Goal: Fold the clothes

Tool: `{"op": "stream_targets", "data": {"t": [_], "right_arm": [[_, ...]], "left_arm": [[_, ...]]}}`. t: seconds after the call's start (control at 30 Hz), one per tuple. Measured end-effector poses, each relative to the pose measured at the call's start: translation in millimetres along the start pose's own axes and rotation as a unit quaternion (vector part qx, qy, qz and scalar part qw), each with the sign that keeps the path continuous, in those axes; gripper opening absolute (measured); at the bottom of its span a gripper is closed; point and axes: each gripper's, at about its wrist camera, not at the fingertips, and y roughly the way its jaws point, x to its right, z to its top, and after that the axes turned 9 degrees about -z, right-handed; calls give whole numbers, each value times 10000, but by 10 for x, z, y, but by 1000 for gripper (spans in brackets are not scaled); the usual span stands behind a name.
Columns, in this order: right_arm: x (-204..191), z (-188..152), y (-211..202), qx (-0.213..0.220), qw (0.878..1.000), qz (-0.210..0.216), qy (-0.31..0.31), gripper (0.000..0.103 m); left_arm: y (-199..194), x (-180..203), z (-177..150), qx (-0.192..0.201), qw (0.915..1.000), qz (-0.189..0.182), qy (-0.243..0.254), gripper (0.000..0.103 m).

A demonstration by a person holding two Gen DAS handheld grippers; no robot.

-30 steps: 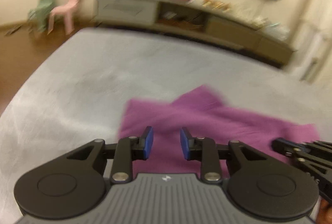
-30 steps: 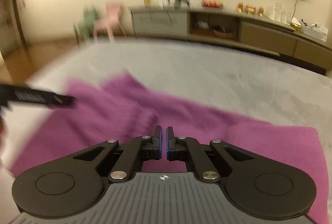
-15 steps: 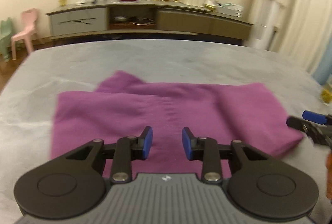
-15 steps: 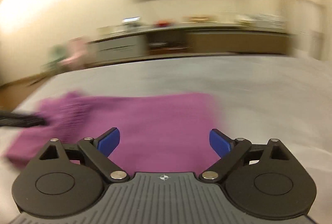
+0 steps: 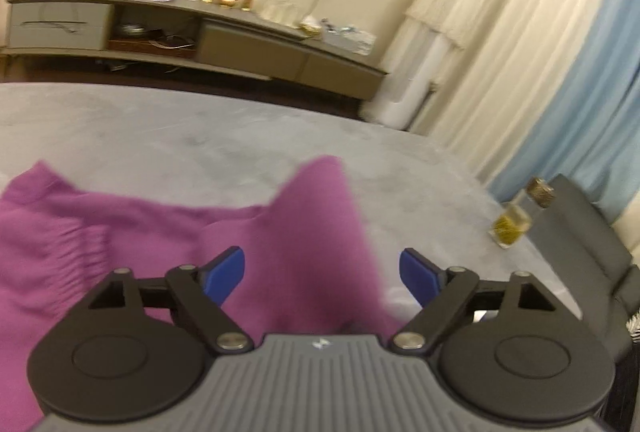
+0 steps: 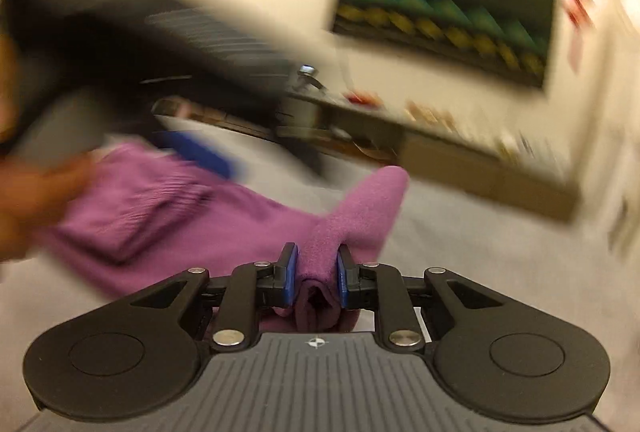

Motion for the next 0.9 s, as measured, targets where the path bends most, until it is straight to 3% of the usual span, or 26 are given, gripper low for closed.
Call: {"op": "stream_targets", "data": {"t": [0.07,0.1,0.13,0.2,0.27,0.3,0.33,0.4,0.47,0.53,0.7,0.77,0.83,0.9], "right_arm": [[-220,-39,-21,189,9993,138,-288,21],[-323,-64,1,252,9987,221,-389,21],[-378,-91,46,252,9985,258,-403,21],[-487,-144,136,250,9982,331,-430,21],[-503,-183,212,249,9983,399,-332,22],[-502,-196,242,277,9983,432,-269,28],[-500,-168,194,423,9976,522,-140,42],[-498,-110,97,714,9949,704,115,48],[-601,-51,-86,975,9896,1053,107,48],[-867,-18,-103,894,9814,1680,-245,48],[-1847,-74,844,-68,9715,2202,-876,46],[-2028,-113,1191,-588,9738,1982,-949,45],[-1841,-130,1376,-976,9743,1944,-583,45],[-1548,-207,1452,-1160,9792,1591,-492,45]], "left_arm": [[140,36,8,-259,9993,57,253,88],[215,29,-4,-404,9983,168,383,64],[292,3,-28,-560,9965,340,514,19],[346,-96,-62,-671,9947,527,575,15],[188,-218,-16,-449,9967,475,472,15],[20,-267,47,-226,9979,425,444,15],[-205,-333,125,58,9985,382,388,15],[-693,-560,257,625,9970,433,169,14],[-1059,-910,289,997,9929,620,-204,14],[-1209,-1193,231,1086,9900,713,-542,14],[-1359,-1612,25,1075,9844,913,-1053,15],[-1445,-1743,-86,1096,9811,932,-1295,15],[-1467,-1897,-201,1047,9752,978,-1685,15],[-1380,-2028,-249,853,9712,1019,-1979,15]]}}
